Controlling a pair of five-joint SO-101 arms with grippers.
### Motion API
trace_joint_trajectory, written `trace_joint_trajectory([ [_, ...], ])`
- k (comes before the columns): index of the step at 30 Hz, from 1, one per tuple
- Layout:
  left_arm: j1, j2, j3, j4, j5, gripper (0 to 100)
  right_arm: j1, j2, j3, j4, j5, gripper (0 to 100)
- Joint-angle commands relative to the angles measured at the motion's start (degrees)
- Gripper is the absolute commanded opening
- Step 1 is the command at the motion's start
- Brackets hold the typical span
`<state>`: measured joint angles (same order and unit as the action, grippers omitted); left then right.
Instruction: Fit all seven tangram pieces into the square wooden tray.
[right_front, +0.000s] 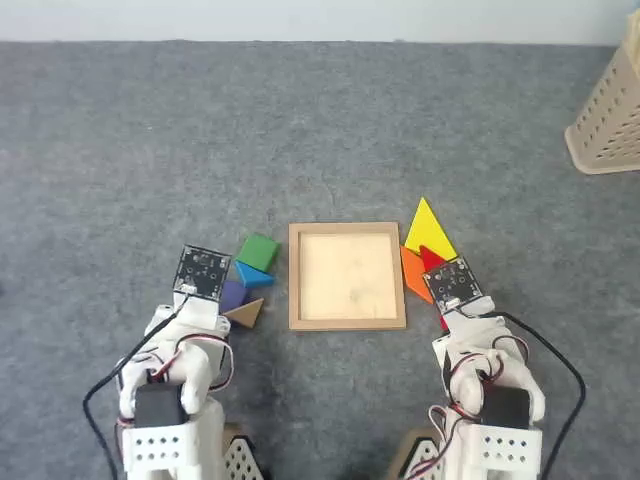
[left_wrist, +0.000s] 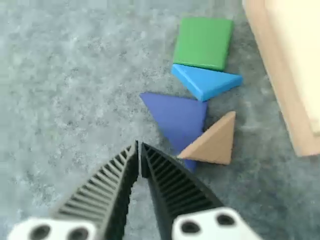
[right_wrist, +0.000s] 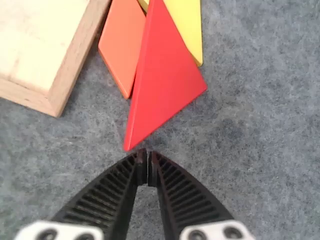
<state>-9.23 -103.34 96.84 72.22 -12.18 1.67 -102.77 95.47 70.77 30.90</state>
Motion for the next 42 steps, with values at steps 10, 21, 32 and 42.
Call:
trace_joint_trajectory([
  [10, -10.4, -0.7, -0.2, 2.0, -17.3, 2, -0.5, -1.4, 1.0, 0.7, -0.4, 0.6],
  [21, -10.5, -0.7, -0.2, 2.0, -17.1, 1, -0.6, -1.4, 1.0, -0.7, -0.4, 0.6],
  [32, -10.5, -0.7, -0.2, 2.0, -17.2, 1, 4.4, -1.4, -5.5, -7.1, -0.4, 0.6],
  [42, -10.5, -0.7, -0.2, 2.0, -17.3, 1, 6.0, 8.8, -18.3, -7.3, -0.4, 0.6],
])
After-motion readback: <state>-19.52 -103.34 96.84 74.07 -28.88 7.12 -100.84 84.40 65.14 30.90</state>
